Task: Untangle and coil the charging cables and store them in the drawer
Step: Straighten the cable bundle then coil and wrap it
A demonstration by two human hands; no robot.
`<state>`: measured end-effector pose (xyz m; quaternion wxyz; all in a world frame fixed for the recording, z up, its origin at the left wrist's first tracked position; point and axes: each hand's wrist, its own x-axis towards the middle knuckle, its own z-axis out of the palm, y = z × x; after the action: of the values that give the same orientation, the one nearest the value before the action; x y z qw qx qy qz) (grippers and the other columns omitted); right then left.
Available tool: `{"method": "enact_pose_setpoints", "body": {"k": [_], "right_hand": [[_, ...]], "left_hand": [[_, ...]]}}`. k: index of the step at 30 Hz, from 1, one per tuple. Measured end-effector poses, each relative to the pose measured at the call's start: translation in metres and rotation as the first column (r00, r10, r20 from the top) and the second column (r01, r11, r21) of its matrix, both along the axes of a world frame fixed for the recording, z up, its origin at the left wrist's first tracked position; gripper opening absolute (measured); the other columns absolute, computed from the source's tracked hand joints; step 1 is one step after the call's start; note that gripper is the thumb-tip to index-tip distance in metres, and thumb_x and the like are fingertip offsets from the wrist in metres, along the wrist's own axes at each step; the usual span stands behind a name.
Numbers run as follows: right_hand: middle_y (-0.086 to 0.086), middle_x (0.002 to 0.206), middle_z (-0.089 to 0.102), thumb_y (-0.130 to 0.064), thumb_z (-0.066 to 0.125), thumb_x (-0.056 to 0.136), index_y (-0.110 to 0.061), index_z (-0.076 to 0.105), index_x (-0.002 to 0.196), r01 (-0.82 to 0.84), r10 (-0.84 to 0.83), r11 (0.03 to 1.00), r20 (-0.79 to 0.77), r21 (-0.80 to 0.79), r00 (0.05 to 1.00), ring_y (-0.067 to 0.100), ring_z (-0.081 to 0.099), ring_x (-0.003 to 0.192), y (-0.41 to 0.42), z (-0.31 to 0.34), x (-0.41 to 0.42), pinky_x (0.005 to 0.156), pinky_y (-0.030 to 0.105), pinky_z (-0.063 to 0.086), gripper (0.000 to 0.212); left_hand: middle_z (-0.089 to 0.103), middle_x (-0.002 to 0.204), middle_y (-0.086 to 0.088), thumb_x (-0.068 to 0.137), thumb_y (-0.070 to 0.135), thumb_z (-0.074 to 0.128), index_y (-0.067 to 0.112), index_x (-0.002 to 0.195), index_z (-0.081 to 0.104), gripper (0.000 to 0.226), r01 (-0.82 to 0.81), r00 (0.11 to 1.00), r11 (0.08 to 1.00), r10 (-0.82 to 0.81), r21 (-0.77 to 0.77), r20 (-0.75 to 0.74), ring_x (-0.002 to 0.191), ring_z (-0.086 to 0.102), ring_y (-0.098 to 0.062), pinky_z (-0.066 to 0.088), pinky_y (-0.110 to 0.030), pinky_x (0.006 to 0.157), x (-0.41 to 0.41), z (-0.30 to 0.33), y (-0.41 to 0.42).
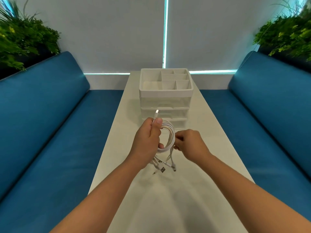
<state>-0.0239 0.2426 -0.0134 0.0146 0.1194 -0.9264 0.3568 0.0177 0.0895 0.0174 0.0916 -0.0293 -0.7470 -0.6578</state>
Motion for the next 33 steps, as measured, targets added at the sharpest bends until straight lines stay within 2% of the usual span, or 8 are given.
{"method": "enact_pose_setpoints", "body": {"k": [6, 12, 17, 20, 23, 25, 28, 33], "right_hand": [[0.006, 0.071, 0.068, -0.026, 0.062, 0.091, -0.011, 0.070, 0.078, 0.048, -0.046, 0.997, 0.037, -0.054, 0.998, 0.024, 0.064, 0.070, 0.010, -0.004, -0.002, 0.067, 0.034, 0.051, 0.021], [0.007, 0.090, 0.063, -0.022, 0.043, 0.100, -0.014, 0.064, 0.102, -0.007, 0.007, 1.000, -0.056, 0.017, 0.998, 0.027, 0.061, 0.080, 0.001, -0.008, -0.002, 0.073, 0.037, 0.049, 0.023], [-0.004, 0.088, 0.046, -0.031, 0.029, 0.104, -0.044, 0.040, 0.140, -0.037, 0.062, 0.978, -0.117, 0.205, 0.991, 0.019, 0.052, 0.079, -0.003, -0.015, 0.003, 0.067, 0.034, 0.043, 0.040], [-0.007, 0.091, 0.048, -0.035, 0.026, 0.103, -0.042, 0.038, 0.142, -0.137, 0.166, 0.946, -0.078, 0.293, 0.983, 0.019, 0.052, 0.087, -0.004, -0.014, 0.006, 0.068, 0.031, 0.036, 0.041], [-0.004, 0.116, 0.056, -0.029, 0.026, 0.102, -0.036, 0.028, 0.148, -0.223, 0.256, 0.911, -0.051, 0.348, 0.965, 0.023, 0.056, 0.103, -0.002, -0.010, 0.010, 0.073, 0.029, 0.035, 0.047], [-0.003, 0.112, 0.061, -0.028, 0.026, 0.102, -0.031, 0.027, 0.146, -0.248, 0.295, 0.886, -0.063, 0.391, 0.953, 0.026, 0.058, 0.095, 0.000, -0.006, 0.014, 0.071, 0.031, 0.037, 0.044], [-0.002, 0.070, 0.052, -0.030, 0.026, 0.102, -0.021, 0.033, 0.114, -0.282, 0.299, 0.900, -0.002, 0.332, 0.954, 0.027, 0.050, 0.066, 0.000, -0.004, 0.015, 0.060, 0.039, 0.039, 0.017], [-0.003, 0.080, 0.059, -0.027, 0.045, 0.100, -0.022, 0.060, 0.089, -0.300, 0.279, 0.950, 0.195, 0.088, 0.940, 0.019, 0.055, 0.081, 0.001, -0.001, 0.007, 0.070, 0.029, 0.045, 0.020]], "left_hand": [[0.050, 0.069, 0.004, 0.101, 0.043, 0.037, 0.020, 0.085, 0.049, 0.030, -0.161, 0.987, 0.967, 0.151, -0.198, -0.064, 0.055, 0.056, -0.012, 0.044, -0.020, 0.049, -0.005, -0.006, -0.016], [0.042, 0.061, 0.004, 0.101, 0.039, 0.045, 0.010, 0.094, 0.054, 0.031, -0.254, 0.967, 0.960, 0.250, 0.117, 0.044, 0.048, 0.045, -0.002, 0.050, -0.035, 0.065, -0.017, -0.005, -0.013], [0.041, 0.061, 0.006, 0.100, 0.039, 0.049, 0.012, 0.096, 0.056, 0.028, -0.282, 0.959, 0.928, 0.262, 0.245, 0.112, 0.048, 0.042, -0.003, 0.048, -0.029, 0.061, -0.018, -0.002, -0.015], [0.042, 0.060, 0.006, 0.099, 0.040, 0.051, 0.013, 0.093, 0.055, 0.027, -0.287, 0.956, 0.913, 0.253, 0.291, 0.150, 0.043, 0.041, -0.002, 0.043, -0.026, 0.056, -0.016, -0.002, -0.017], [0.040, 0.055, 0.010, 0.098, 0.042, 0.051, 0.016, 0.090, 0.054, 0.028, -0.293, 0.954, 0.906, 0.254, 0.304, 0.162, 0.043, 0.038, -0.003, 0.038, -0.023, 0.052, -0.015, -0.001, -0.021], [0.039, 0.058, 0.009, 0.097, 0.046, 0.050, 0.019, 0.087, 0.052, 0.028, -0.298, 0.950, 0.911, 0.256, 0.285, 0.176, 0.043, 0.038, -0.003, 0.038, -0.023, 0.052, -0.016, 0.001, -0.025], [0.041, 0.063, 0.008, 0.096, 0.048, 0.051, 0.021, 0.091, 0.053, 0.028, -0.289, 0.951, 0.926, 0.248, 0.242, 0.186, 0.047, 0.038, -0.005, 0.038, -0.025, 0.056, -0.018, 0.002, -0.029], [0.043, 0.066, 0.006, 0.098, 0.041, 0.051, 0.017, 0.108, 0.055, 0.025, -0.253, 0.966, 0.946, 0.236, 0.202, 0.105, 0.055, 0.039, -0.006, 0.040, -0.019, 0.052, -0.017, 0.000, -0.025]]}}
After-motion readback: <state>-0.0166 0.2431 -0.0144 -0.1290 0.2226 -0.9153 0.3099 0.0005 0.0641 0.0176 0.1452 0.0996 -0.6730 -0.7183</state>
